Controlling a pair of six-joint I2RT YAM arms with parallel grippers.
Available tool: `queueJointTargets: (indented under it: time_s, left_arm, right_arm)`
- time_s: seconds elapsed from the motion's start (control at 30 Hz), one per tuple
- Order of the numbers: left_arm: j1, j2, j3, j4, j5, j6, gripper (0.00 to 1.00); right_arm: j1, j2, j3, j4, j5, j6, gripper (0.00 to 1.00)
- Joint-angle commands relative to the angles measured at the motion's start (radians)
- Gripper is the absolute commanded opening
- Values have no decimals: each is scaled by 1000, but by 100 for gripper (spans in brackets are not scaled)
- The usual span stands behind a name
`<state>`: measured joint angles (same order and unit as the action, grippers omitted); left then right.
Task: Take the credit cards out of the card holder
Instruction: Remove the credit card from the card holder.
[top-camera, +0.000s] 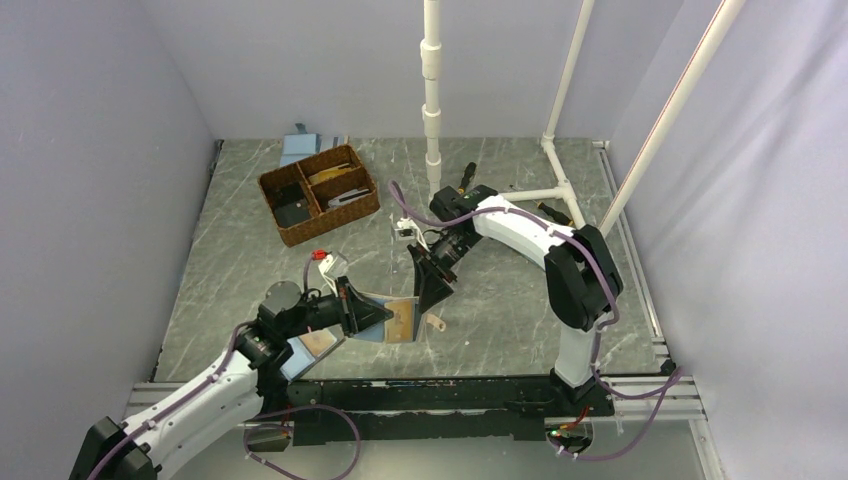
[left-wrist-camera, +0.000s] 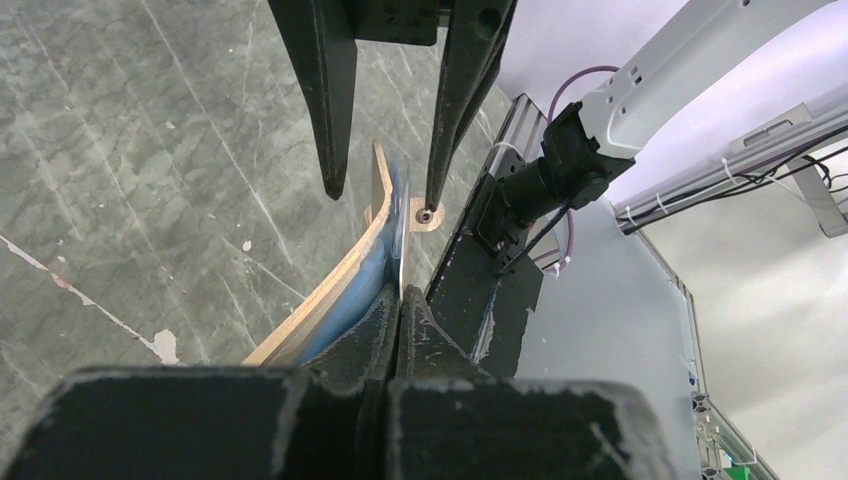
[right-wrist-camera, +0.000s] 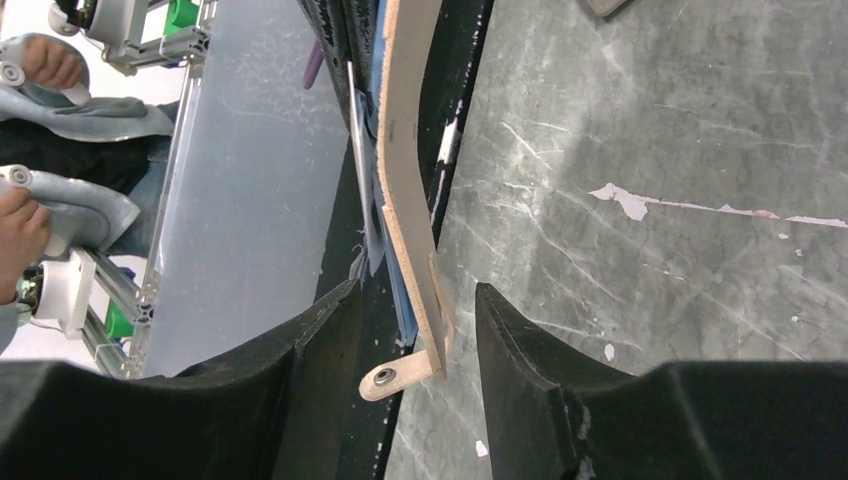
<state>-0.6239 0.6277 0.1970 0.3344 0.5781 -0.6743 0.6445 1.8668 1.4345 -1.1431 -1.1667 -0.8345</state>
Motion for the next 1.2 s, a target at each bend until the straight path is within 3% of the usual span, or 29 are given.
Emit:
queueJointTargets:
  time_s: [0.0,0.13,0.37,0.5,0.8,1.17]
  left_arm:
    - [6,-31,31,57,7,-4,0]
    - [6,-43,35,45,4,-2,0]
    - [7,-58,24,38,-7,-6,0]
    - [9,-75,32,-12,-14,4,0]
    - [16,-169,114,-302,-44,55,0]
    - [30,-112,158,-346,20,62,0]
  right_arm:
    - [9,4,40,-15,1,-38,47]
    - [17,17,51,-36,1,-54,41]
    - [23,37,82,-91,-16,-96,0]
    - [21,36,83,-92,-5,-95,0]
    - [21,22,64,-46,28,-65,0]
    - [21,31,70,-74,17,-92,0]
